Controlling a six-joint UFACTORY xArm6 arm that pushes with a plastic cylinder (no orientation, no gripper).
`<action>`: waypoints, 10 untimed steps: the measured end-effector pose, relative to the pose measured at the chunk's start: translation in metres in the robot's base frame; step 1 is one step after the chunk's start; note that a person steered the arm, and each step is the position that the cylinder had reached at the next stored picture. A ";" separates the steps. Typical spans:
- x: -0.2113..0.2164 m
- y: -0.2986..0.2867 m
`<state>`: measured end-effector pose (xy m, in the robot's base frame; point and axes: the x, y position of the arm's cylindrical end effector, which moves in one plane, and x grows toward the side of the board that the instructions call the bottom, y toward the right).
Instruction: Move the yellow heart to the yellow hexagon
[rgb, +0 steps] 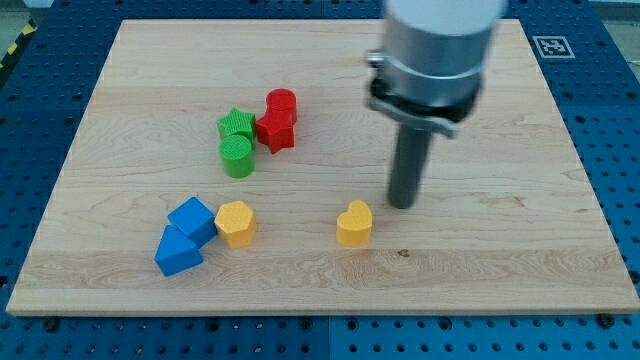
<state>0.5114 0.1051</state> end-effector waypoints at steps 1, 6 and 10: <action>0.024 0.019; 0.021 -0.026; 0.042 -0.032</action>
<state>0.5538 0.0735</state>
